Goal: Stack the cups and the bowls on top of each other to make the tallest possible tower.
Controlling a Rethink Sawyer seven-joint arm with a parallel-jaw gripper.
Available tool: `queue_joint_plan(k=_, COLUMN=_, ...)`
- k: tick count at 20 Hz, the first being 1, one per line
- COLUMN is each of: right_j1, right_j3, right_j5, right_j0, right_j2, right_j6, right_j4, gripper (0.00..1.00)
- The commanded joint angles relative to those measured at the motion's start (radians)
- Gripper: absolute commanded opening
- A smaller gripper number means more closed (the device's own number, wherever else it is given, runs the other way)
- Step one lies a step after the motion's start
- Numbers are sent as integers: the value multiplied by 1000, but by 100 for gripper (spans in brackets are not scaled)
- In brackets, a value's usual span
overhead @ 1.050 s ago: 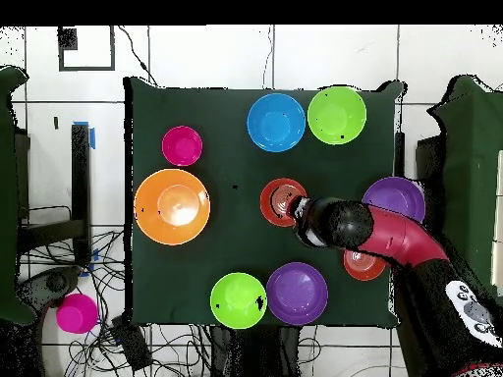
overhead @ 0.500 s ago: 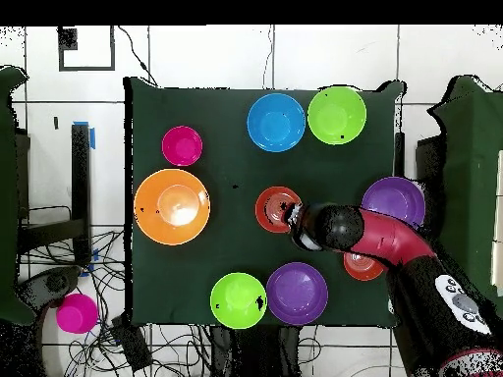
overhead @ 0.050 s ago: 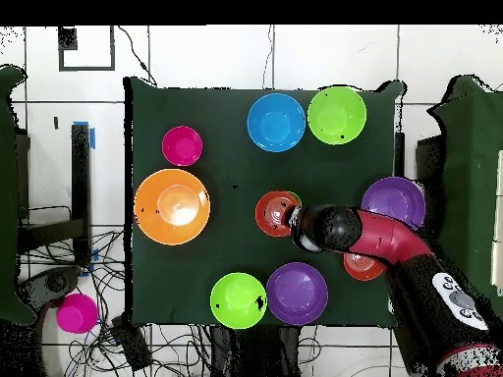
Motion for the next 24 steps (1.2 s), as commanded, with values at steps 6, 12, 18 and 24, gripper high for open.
queue_joint_plan(k=6, right_j1=-38, right_j3=-126, right_j5=90, right_j0=-15, right_j2=42, right_j6=-180, right_j4=-90, gripper=0)
queue_joint_plan(k=12, right_j1=-43, right_j3=-130, right_j5=104, right_j0=-25, right_j2=53, right_j6=-187, right_j4=-95, gripper=0)
queue_joint_plan(k=18, right_j1=-30, right_j3=-110, right_j5=73, right_j0=-21, right_j2=48, right_j6=-149, right_j4=-98, gripper=0)
queue_joint_plan(k=24, right_j1=-60, right_j3=-38, right_j5=55, right_j0=-4, right_j2=34, right_j6=-86, right_j4=-77, gripper=0)
